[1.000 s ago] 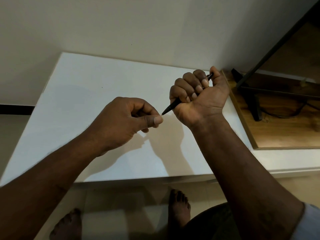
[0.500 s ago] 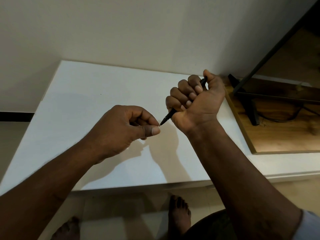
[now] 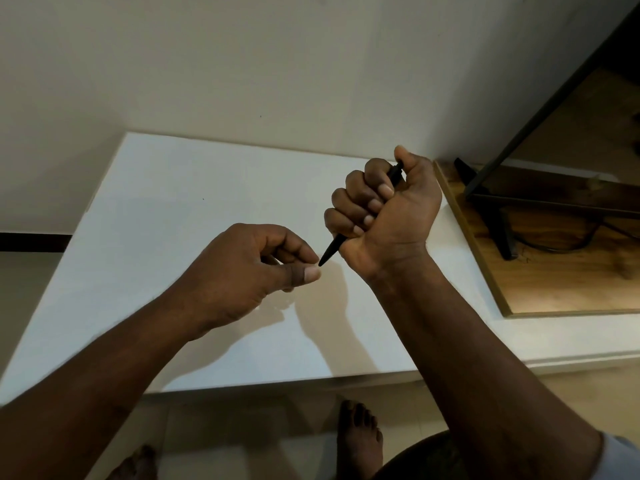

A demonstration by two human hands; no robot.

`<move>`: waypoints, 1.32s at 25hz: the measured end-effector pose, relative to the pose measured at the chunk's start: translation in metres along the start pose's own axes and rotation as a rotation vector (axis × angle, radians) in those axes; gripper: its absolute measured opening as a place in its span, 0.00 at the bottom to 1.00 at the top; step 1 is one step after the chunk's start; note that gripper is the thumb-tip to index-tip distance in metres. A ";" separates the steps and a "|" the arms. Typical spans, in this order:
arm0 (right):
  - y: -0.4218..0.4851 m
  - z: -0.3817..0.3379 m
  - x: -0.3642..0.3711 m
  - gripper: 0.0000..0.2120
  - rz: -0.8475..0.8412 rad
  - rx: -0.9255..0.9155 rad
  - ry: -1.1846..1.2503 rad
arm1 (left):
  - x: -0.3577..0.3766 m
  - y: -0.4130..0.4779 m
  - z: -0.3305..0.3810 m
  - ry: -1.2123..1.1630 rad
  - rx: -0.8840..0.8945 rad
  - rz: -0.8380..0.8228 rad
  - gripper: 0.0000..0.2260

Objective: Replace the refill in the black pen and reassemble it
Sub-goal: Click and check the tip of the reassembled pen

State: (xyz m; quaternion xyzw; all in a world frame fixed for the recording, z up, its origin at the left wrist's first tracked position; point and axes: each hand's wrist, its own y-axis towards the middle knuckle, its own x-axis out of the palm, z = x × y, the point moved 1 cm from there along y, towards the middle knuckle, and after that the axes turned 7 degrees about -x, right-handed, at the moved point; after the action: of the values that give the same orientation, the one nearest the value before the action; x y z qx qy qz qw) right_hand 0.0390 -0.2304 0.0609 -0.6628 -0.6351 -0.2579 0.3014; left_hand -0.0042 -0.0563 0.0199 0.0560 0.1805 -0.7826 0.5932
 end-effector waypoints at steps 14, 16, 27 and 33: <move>-0.005 0.006 0.003 0.24 -0.025 0.005 -0.013 | 0.002 0.002 -0.006 0.059 0.015 0.001 0.03; -0.004 0.006 0.002 0.25 -0.009 0.027 -0.008 | 0.002 0.002 -0.006 0.056 0.013 0.001 0.02; -0.005 0.008 0.000 0.30 -0.040 0.093 0.049 | 0.007 0.000 -0.005 0.019 -0.011 0.020 0.04; -0.005 0.010 0.000 0.28 -0.036 0.078 0.050 | 0.009 -0.002 -0.003 0.011 -0.005 0.149 0.07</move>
State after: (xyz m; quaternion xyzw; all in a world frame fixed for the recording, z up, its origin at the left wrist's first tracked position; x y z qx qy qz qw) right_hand 0.0332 -0.2232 0.0545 -0.6324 -0.6486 -0.2547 0.3384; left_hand -0.0091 -0.0634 0.0150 0.0721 0.1807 -0.7355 0.6490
